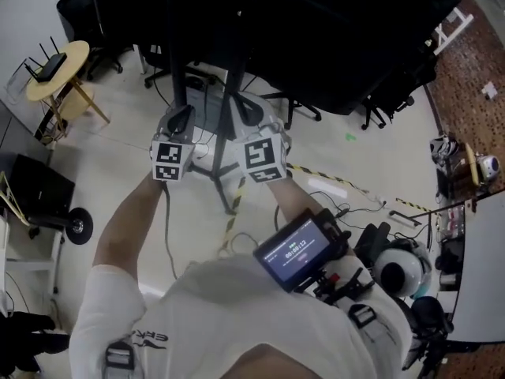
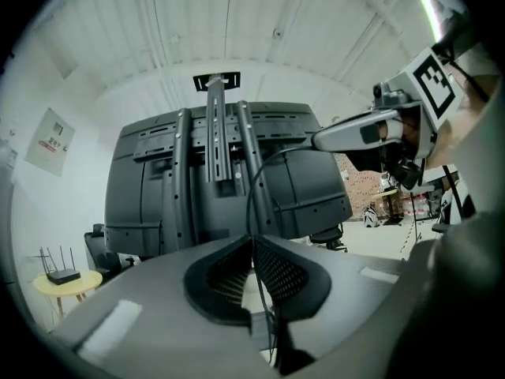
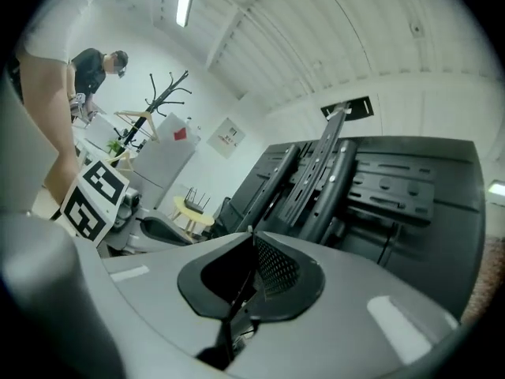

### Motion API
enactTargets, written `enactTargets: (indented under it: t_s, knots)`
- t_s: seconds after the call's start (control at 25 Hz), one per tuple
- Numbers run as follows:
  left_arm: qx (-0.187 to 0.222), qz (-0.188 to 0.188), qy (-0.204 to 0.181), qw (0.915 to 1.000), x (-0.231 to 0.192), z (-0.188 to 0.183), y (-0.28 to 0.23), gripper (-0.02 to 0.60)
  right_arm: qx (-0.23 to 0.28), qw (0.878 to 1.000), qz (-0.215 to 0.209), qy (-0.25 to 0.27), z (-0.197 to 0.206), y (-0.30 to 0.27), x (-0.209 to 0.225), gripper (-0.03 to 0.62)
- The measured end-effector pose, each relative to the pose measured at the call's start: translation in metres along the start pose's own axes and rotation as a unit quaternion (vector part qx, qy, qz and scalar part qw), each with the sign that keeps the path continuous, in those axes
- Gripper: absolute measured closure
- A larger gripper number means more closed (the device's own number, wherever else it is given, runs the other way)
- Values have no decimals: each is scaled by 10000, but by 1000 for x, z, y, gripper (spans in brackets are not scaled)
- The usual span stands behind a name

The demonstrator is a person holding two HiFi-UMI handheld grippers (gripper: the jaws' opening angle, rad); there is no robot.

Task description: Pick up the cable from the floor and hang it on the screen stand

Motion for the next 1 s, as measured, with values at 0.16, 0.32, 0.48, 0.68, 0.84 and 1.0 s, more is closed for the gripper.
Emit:
enactTargets:
  t_s: [0.16, 0.32, 0.48, 0.68, 0.84, 1.0]
  knots:
    - [271, 12, -88, 9996, 4, -36, -5, 577, 369, 9991, 203, 94, -45, 12, 25, 569]
    - [499, 35, -244, 9985, 4, -66, -12, 577, 684, 9968, 373, 205, -78, 21, 43, 569]
    - [515, 101, -276, 9982, 8, -77, -19, 577, 880, 9948, 465, 222, -97, 30, 54, 569]
    - [252, 118, -53, 9996, 12, -65, -38, 575, 1080, 9923, 555, 249, -116, 42, 68, 569]
    - [77, 333, 7, 9994, 26, -59, -56, 495, 1197, 9905, 624, 270, -128, 54, 79, 569]
    - [-63, 506, -88, 9987, 44, -58, -72, 442, 1267, 9890, 722, 250, -134, 66, 93, 569]
Point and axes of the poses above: the fingertips, and each gripper's own axes: y backward along the fingers, x to its right, z out of its underside, the point moved 1 cm from there along y, backward along the fingers, and after that the axes turned 3 degrees about -y, right-handed, at the moved point
